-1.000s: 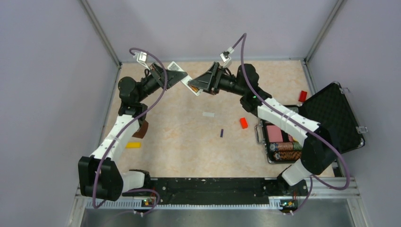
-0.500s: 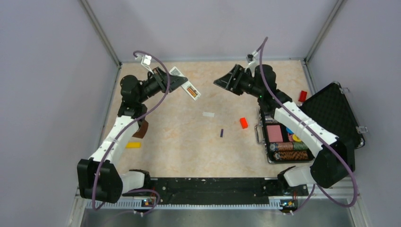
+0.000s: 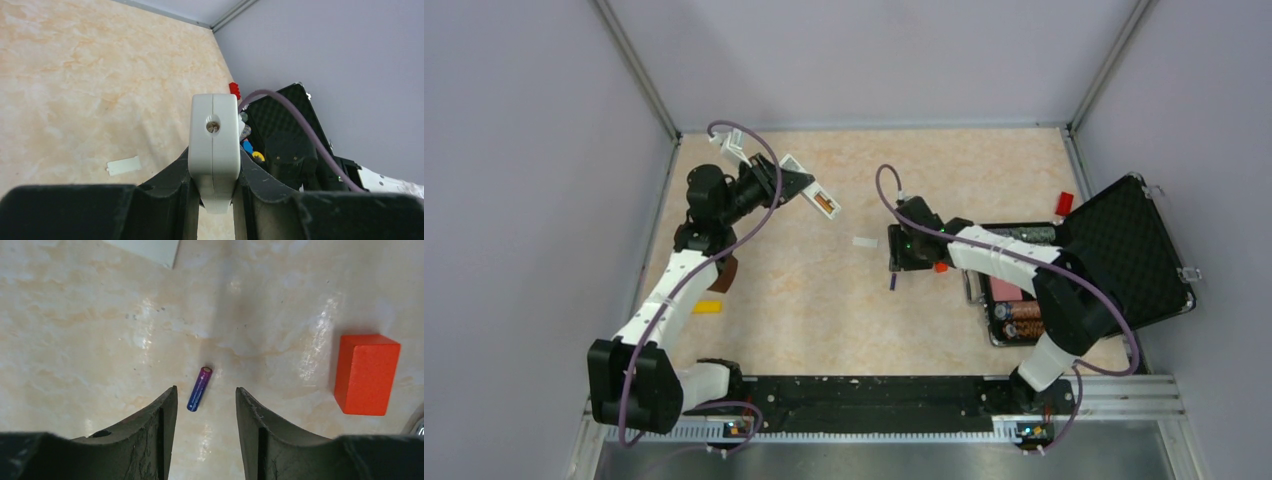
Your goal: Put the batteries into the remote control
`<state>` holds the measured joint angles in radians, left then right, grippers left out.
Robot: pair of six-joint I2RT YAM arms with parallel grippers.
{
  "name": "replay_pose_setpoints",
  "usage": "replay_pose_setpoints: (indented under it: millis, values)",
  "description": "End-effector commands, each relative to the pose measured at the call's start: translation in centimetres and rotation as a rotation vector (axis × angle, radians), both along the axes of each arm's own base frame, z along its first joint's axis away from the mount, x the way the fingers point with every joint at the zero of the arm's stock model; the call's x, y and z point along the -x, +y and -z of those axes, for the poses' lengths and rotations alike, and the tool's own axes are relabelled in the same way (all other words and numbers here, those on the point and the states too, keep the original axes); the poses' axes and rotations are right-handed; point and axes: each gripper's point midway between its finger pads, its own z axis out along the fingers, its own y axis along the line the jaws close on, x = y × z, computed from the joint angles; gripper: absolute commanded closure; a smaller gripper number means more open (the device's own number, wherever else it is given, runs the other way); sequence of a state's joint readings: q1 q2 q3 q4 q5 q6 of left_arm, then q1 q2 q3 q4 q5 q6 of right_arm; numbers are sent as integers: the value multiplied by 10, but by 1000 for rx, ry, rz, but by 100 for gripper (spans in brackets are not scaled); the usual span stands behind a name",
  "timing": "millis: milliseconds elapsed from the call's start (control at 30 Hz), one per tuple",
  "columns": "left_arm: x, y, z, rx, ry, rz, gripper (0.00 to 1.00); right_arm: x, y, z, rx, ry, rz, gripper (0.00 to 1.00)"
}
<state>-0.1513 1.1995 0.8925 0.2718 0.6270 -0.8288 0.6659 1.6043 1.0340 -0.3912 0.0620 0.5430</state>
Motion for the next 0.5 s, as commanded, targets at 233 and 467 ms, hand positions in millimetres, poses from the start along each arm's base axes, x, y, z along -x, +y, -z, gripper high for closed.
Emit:
replay_pose_setpoints:
  millis: [233, 467]
  values:
    - [-11, 11, 13, -40, -2, -79, 100, 4, 14, 34, 160, 79, -95, 56]
    - [-16, 12, 21, -52, 17, -76, 100, 11, 21, 45, 215, 113, -152, 65]
